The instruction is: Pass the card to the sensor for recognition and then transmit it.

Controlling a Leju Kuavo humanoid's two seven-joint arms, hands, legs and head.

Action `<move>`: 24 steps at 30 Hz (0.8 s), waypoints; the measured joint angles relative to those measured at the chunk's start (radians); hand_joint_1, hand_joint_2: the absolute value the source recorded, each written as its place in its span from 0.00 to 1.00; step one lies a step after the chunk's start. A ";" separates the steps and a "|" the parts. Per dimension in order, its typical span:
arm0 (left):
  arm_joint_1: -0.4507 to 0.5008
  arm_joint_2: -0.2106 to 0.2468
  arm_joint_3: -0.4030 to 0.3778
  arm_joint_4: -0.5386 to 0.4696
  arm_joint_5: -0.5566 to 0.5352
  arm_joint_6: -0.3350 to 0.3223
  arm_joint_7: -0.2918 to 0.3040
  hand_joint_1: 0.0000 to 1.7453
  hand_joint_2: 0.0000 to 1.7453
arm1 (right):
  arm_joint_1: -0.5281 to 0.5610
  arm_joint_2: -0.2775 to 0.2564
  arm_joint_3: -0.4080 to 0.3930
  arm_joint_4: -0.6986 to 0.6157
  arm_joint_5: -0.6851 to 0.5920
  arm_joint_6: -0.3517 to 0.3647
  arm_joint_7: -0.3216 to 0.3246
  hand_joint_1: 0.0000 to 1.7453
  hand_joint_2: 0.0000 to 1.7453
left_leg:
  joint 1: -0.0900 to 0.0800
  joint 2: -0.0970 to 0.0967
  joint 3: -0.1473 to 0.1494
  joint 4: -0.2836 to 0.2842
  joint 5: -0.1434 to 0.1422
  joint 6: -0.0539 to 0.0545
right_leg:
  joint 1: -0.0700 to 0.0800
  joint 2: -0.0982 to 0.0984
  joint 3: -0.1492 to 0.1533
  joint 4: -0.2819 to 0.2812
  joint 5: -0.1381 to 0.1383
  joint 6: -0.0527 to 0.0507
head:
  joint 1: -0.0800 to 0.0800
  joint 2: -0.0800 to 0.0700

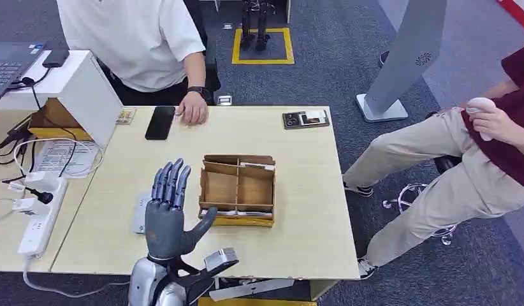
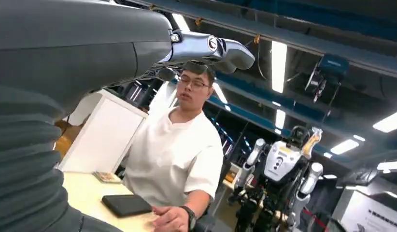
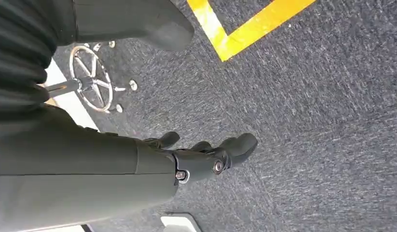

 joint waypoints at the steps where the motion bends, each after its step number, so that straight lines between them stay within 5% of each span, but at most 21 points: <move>1: -0.001 0.010 -0.014 0.006 -0.021 0.000 0.039 0.00 1.00 | 0.000 0.000 -0.001 0.000 0.002 0.002 0.000 0.00 1.00 | 0.000 0.000 0.000 0.000 0.000 0.000 | 0.000 0.000 0.000 0.000 0.000 0.000 | 0.000 0.000; 4: -0.014 0.059 -0.077 0.042 -0.077 0.000 0.162 0.00 1.00 | -0.001 0.000 -0.006 0.000 0.003 0.007 0.000 0.00 1.00 | 0.000 0.000 0.000 0.000 0.000 0.000 | 0.000 0.000 0.000 0.000 0.000 0.000 | 0.000 0.000; 14: -0.084 0.155 -0.216 0.176 -0.141 -0.004 0.383 0.00 1.00 | -0.001 0.000 -0.016 0.000 0.010 0.011 -0.003 0.00 1.00 | 0.000 0.000 0.000 0.000 0.000 0.000 | 0.000 0.000 0.000 0.000 0.000 0.000 | 0.000 0.000; 24: -0.111 0.193 -0.265 0.246 -0.169 -0.021 0.436 0.00 1.00 | 0.000 0.000 -0.017 0.000 0.014 0.012 0.001 0.00 1.00 | 0.000 0.000 0.000 0.000 0.000 0.000 | 0.000 0.000 0.000 0.000 0.000 0.000 | 0.000 0.000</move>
